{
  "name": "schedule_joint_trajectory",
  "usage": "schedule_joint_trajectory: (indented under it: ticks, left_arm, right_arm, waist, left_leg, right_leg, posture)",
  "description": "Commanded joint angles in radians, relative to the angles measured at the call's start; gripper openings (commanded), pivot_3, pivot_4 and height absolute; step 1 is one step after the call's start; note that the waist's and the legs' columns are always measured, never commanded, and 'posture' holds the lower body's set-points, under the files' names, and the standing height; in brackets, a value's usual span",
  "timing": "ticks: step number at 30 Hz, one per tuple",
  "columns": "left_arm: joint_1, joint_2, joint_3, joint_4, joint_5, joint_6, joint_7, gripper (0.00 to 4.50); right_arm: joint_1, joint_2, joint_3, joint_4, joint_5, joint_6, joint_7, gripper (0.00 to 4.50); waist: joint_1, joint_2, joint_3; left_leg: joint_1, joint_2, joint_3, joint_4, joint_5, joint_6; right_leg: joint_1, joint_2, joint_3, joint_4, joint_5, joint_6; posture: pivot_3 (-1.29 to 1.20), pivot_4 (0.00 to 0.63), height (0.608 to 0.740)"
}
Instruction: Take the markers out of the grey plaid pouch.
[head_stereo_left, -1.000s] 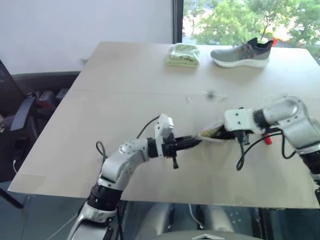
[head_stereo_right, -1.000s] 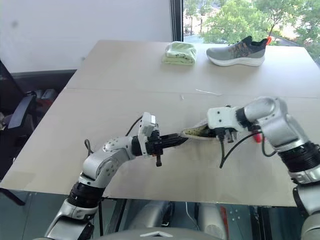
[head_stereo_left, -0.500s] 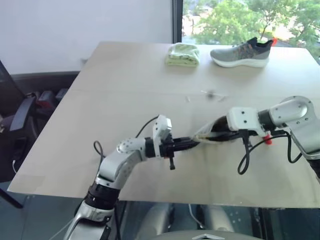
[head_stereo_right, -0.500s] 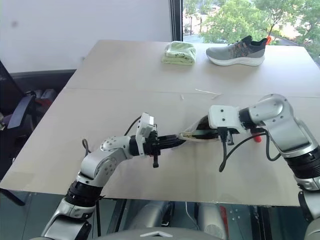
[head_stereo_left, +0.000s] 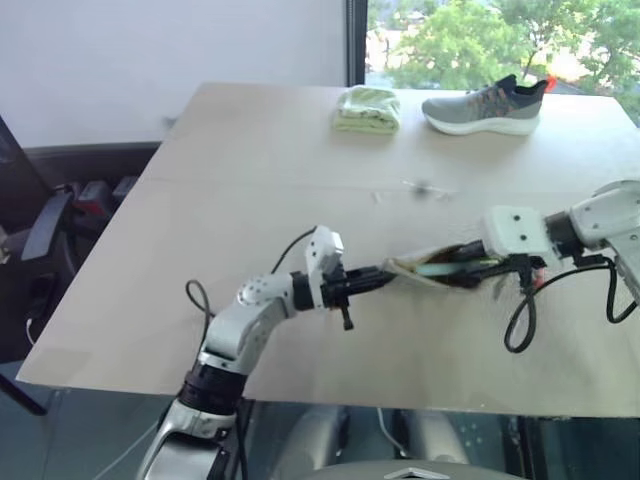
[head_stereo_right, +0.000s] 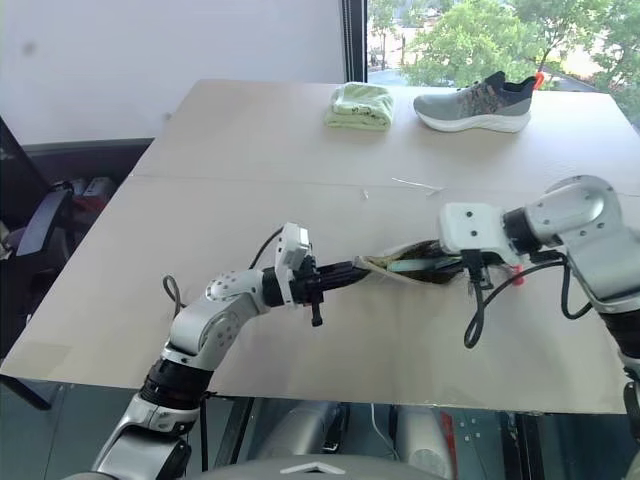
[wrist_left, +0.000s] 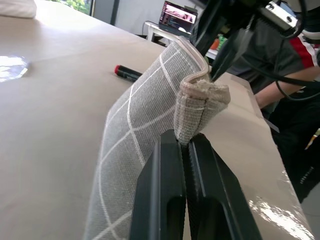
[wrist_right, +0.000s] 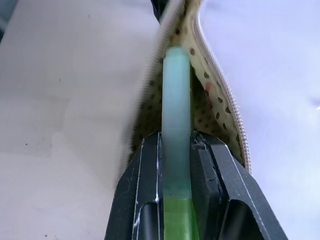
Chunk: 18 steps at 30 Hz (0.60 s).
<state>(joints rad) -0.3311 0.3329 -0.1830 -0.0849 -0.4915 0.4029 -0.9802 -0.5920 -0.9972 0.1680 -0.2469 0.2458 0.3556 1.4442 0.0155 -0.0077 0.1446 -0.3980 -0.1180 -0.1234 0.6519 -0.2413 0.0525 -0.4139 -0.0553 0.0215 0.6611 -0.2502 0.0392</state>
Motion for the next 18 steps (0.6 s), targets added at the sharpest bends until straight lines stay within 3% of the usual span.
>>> schedule_joint_trajectory:
  ticks: [1, 11, 18]
  left_arm:
    - [-0.013, 0.001, 0.018, 0.009, 0.01, -0.016, 0.01, 0.0]
    - [-0.034, -0.014, 0.034, 0.04, 0.041, -0.059, 0.053, 0.0]
    - [-0.162, -0.05, 0.143, 0.199, 0.176, -0.285, 0.243, 0.0]
  right_arm:
    - [-0.01, -0.037, -0.06, -0.051, 0.062, 0.006, 0.035, 0.71]
    - [-0.057, -0.007, -0.164, -0.052, 0.245, 0.16, -0.05, 0.71]
    - [-0.089, -0.046, -0.196, 0.183, 0.077, 0.135, -0.244, 0.71]
  waist:
    - [0.0, 0.0, 0.0]
    - [0.0, 0.0, 0.0]
    - [0.005, -0.001, 0.001]
  left_leg:
    - [0.0, 0.0, 0.0, 0.0, 0.0, 0.0]
    - [0.0, 0.0, 0.0, 0.0, -0.001, 0.001]
    - [0.0, 0.0, 0.0, 0.001, 0.0, 0.0]
  right_leg:
    - [0.0, 0.0, 0.0, 0.0, 0.0, 0.0]
    - [0.0, 0.0, 0.0, 0.0, 0.0, 0.0]
    - [0.0, 0.0, 0.0, 0.0, 0.0, 0.0]
  posture:
    - [0.0, 0.15, 0.74]
    - [0.0, 0.15, 0.74]
    - [0.0, 0.15, 0.74]
